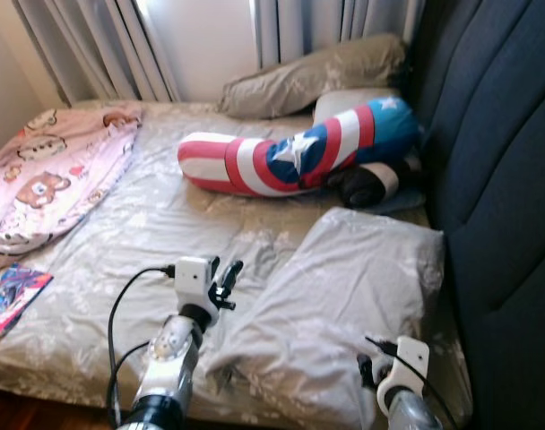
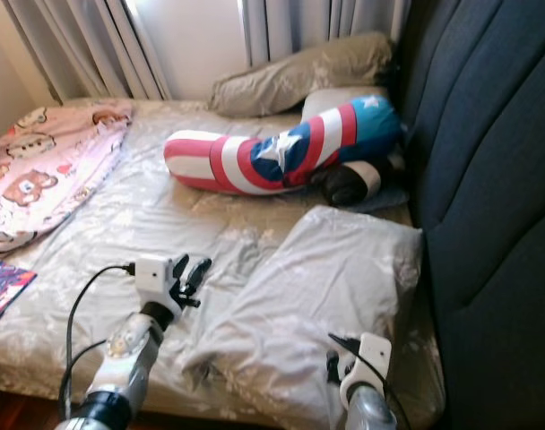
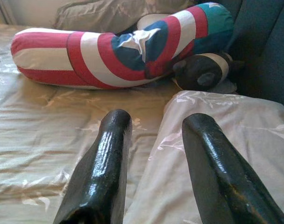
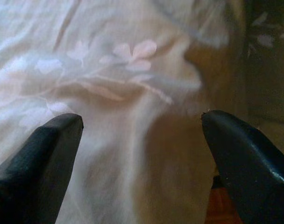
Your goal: Clean up the room
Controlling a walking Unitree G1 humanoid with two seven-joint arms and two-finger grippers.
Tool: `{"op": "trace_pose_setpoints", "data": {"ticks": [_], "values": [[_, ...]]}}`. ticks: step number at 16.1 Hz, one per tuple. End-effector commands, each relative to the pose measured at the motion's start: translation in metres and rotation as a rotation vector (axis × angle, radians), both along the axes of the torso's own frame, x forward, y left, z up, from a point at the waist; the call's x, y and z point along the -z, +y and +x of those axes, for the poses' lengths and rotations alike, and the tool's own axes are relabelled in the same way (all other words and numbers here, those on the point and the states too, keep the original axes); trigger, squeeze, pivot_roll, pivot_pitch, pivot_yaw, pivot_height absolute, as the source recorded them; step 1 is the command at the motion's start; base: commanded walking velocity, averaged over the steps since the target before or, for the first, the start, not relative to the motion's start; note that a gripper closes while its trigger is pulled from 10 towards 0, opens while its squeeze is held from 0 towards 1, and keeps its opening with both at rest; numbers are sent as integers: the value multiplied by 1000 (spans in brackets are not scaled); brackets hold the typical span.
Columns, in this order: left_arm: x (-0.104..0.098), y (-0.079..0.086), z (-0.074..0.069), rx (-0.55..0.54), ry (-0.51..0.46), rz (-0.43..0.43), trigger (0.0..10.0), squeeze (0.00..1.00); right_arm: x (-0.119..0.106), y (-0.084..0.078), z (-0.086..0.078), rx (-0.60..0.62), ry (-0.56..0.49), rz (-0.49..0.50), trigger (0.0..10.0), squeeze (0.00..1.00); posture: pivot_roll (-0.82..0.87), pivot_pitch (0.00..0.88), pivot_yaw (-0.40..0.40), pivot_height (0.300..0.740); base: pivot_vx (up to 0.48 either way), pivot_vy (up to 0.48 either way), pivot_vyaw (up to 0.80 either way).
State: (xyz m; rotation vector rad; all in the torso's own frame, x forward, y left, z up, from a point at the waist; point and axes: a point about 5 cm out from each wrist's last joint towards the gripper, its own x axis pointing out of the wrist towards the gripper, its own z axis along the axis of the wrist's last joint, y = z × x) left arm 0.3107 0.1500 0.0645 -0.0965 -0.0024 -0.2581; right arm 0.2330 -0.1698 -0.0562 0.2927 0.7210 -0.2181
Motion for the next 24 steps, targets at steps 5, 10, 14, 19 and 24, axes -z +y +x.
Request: {"op": "trace_pose_setpoints", "data": {"ticks": [5,10,14,19,24], "values": [[-27,3,-3,18,-65,-17,10000,0,12,2,-18,58,73,25,10000,0,97,127,99,740,0,0,0],[-51,-4,-2,30,-125,-38,10000,0,15,0,-23,81,108,19,10000,0,134,168,99,740,0,0,0],[-73,3,-21,30,-146,-40,10000,0,14,10,-22,114,49,108,10000,0,186,216,119,740,0,0,0],[-112,-8,-23,31,-194,-97,10000,0,7,7,-11,136,18,119,10000,0,212,243,115,740,0,0,0],[-133,-7,-26,23,-219,-118,10000,0,3,13,-3,111,0,132,0,0,224,260,116,740,0,0,0]]}}
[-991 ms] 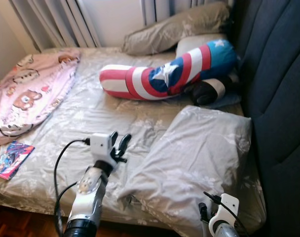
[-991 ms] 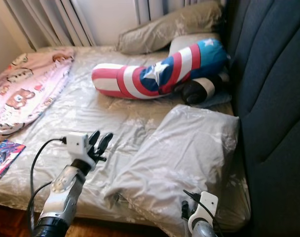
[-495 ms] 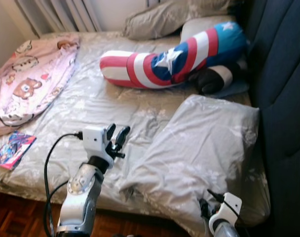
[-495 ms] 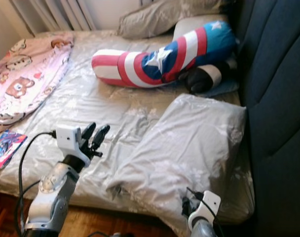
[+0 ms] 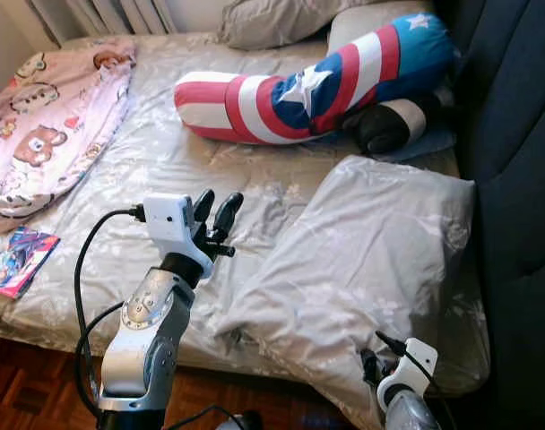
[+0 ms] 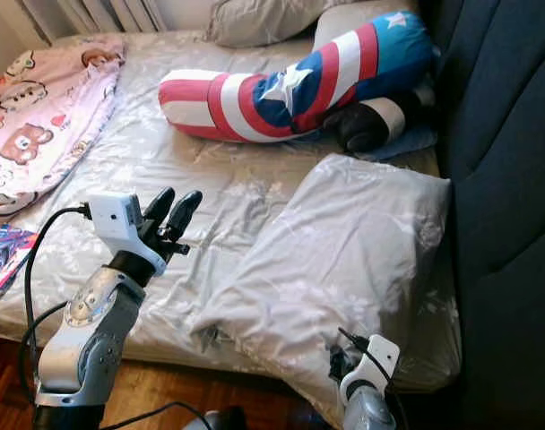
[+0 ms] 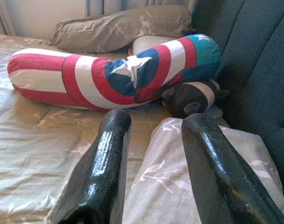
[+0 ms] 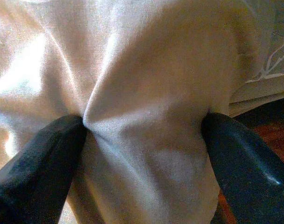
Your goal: Clean up the room
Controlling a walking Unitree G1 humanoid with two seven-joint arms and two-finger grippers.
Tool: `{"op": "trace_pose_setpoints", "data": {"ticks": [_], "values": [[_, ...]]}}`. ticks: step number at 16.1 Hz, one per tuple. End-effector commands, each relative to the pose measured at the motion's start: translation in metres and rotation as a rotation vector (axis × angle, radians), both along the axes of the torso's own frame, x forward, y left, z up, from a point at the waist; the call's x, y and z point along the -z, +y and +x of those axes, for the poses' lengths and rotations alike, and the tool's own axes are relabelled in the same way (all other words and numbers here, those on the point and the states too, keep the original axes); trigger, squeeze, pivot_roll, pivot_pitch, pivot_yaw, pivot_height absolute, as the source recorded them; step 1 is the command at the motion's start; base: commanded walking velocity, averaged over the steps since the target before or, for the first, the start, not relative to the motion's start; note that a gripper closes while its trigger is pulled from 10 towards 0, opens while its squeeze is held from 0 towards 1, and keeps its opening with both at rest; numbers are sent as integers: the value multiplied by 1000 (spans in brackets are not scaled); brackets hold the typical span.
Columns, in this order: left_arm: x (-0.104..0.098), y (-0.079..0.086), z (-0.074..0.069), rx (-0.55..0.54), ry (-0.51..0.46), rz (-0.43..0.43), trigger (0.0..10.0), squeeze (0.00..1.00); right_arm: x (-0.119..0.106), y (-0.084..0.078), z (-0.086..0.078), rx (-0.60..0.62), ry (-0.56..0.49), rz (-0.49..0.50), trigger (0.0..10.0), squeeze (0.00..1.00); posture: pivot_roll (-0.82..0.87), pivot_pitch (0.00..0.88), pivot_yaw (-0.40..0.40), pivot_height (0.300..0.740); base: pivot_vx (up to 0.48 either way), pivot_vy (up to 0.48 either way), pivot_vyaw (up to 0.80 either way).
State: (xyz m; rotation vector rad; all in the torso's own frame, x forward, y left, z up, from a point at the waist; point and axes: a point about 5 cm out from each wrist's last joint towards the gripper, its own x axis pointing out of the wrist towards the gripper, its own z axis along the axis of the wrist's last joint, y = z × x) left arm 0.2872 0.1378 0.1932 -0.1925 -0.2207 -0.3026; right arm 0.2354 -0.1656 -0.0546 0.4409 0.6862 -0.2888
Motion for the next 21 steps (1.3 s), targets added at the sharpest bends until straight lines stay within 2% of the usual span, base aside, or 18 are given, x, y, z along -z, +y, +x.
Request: {"op": "trace_pose_setpoints", "data": {"ticks": [1,6,10,16,21], "values": [[-5,4,-4,-7,-15,14,10000,0,5,10,-7,-15,34,28,0,0,224,260,116,740,0,0,0],[22,11,-12,-27,80,50,10000,0,9,15,-11,-27,47,40,0,0,211,256,112,740,0,0,0],[15,9,-11,-18,73,60,10000,0,7,18,-10,-64,38,21,0,0,210,247,110,740,0,0,0],[21,9,-13,-20,89,62,10000,0,5,24,-6,-106,17,10,0,0,206,239,104,740,0,0,0],[22,8,-12,-17,95,65,10000,0,8,27,-11,-56,27,42,0,0,203,233,104,740,0,0,0]]}}
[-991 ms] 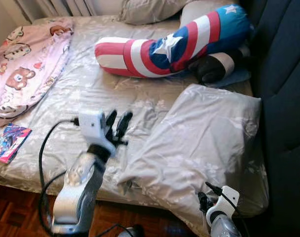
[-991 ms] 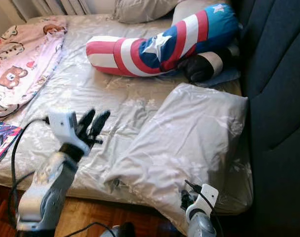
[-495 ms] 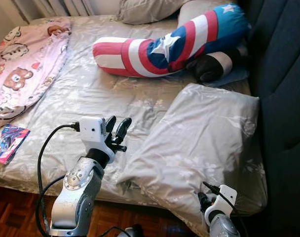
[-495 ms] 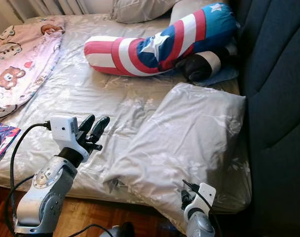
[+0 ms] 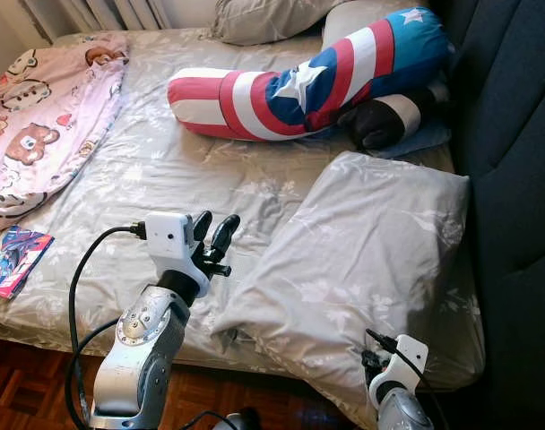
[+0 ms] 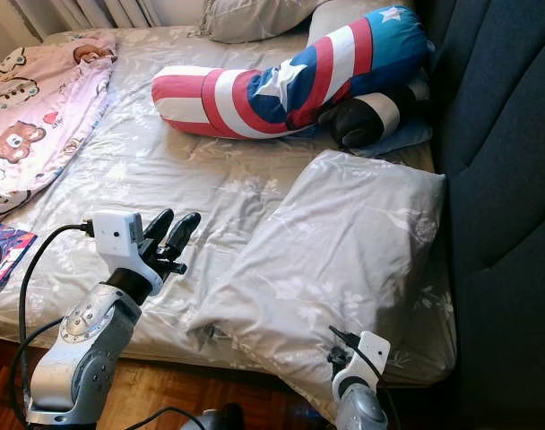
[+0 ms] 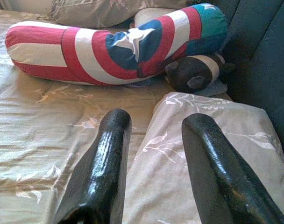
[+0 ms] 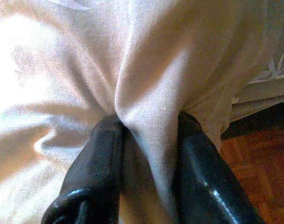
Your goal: Clean up the room
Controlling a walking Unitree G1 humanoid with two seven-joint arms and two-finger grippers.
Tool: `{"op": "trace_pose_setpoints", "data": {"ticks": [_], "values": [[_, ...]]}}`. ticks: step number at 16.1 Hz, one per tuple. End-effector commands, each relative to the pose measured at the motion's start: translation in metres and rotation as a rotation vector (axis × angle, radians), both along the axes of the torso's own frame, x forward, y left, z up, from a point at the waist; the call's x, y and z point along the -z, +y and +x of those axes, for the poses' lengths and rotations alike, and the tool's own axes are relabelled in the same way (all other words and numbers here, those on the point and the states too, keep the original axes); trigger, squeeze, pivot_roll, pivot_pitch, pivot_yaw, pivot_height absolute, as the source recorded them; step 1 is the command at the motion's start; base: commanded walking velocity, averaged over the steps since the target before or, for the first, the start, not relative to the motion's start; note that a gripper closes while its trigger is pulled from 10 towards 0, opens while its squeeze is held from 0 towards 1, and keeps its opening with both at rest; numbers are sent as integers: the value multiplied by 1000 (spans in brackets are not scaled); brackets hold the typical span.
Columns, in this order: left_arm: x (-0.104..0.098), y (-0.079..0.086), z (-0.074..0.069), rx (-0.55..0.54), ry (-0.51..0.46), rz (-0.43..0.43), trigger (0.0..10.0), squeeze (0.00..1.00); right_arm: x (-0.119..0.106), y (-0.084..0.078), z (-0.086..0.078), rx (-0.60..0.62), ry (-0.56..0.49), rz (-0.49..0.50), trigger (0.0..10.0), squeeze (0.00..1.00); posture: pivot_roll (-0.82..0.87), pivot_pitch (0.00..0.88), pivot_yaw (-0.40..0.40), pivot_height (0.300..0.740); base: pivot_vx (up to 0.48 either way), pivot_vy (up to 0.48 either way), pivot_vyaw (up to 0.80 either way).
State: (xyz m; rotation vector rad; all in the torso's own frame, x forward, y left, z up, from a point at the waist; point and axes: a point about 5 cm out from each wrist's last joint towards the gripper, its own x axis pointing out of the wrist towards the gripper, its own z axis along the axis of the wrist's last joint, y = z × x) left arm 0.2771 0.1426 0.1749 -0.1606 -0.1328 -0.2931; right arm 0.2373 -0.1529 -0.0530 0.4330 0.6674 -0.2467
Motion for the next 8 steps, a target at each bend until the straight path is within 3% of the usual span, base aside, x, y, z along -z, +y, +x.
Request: {"op": "trace_pose_setpoints", "data": {"ticks": [1,6,8], "values": [[5,3,-2,-11,13,22,10000,0,9,14,-13,-15,52,41,0,0,199,231,101,740,0,0,0],[8,2,0,-14,22,25,10000,0,8,7,-11,8,47,29,0,0,184,216,92,740,0,0,0],[13,0,4,-14,26,26,10000,0,5,-6,-7,23,32,-4,0,0,157,191,81,740,0,0,0]]}}
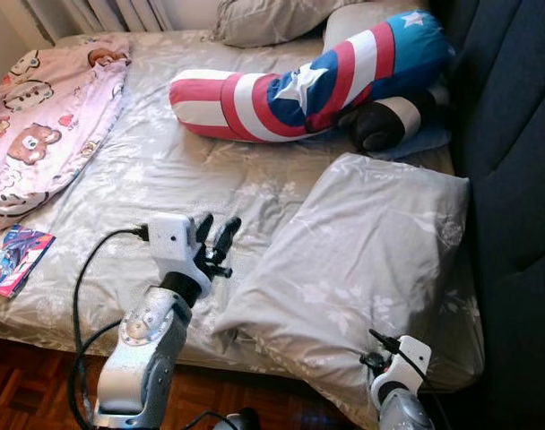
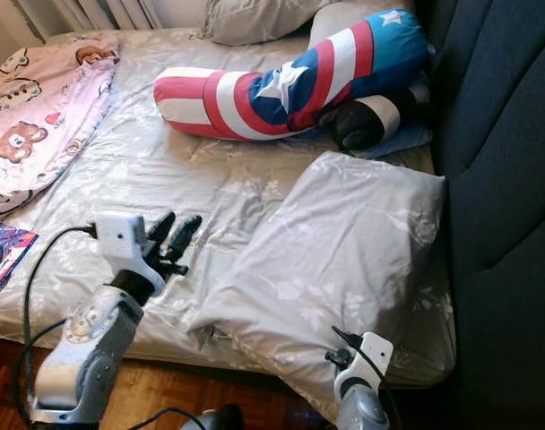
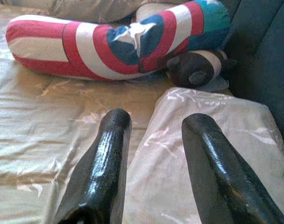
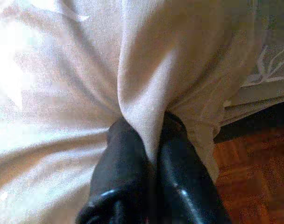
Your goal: Clean up the room
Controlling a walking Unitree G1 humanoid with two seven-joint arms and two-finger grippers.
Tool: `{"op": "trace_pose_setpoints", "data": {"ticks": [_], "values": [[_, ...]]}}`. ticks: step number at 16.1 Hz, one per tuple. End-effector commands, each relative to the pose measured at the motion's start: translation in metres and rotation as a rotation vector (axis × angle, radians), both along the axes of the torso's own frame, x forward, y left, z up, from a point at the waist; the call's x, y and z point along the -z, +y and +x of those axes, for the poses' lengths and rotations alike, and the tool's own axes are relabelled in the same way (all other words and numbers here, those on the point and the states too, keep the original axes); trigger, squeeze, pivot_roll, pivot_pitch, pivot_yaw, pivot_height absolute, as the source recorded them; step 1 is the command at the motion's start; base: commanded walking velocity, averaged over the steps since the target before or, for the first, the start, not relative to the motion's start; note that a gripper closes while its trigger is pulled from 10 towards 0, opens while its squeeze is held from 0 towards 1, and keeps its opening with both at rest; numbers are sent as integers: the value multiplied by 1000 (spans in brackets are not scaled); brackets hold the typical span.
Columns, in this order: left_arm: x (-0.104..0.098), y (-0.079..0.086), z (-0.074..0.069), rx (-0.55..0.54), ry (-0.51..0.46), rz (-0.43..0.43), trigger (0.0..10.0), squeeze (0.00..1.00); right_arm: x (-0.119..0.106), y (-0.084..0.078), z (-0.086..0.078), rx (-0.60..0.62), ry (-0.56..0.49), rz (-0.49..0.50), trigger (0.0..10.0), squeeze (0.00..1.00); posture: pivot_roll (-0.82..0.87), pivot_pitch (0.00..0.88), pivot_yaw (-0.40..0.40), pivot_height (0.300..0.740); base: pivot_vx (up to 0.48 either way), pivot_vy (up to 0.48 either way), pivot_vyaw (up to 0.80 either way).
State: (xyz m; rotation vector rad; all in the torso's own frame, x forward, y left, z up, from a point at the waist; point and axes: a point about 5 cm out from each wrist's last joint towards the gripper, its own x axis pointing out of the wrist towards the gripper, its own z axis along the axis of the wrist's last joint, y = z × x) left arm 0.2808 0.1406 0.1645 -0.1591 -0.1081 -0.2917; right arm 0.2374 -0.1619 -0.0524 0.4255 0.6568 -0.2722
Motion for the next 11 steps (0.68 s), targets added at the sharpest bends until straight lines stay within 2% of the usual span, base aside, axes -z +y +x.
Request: {"op": "trace_pose_setpoints", "data": {"ticks": [1,5,6,8,10,11], "values": [[4,2,3,-17,3,18,10000,0,4,-5,-6,17,29,-2,0,0,148,182,77,740,0,0,0],[10,-1,12,-28,3,4,10000,0,-3,-41,-4,56,-9,-83,0,0,95,139,55,740,0,0,0],[18,-4,12,-21,7,18,10000,0,-7,-58,-6,64,-33,-138,0,0,71,119,48,740,0,0,0],[23,-8,14,-15,16,15,10000,0,-8,-68,-8,73,-41,-160,0,0,54,108,43,740,0,0,0],[29,-14,19,-6,14,3,10000,0,-16,-102,-17,155,-75,-258,0,0,34,76,39,740,0,0,0],[29,-14,20,-5,15,3,10000,0,-17,-106,-18,165,-79,-273,0,0,28,67,39,740,0,0,0]]}}
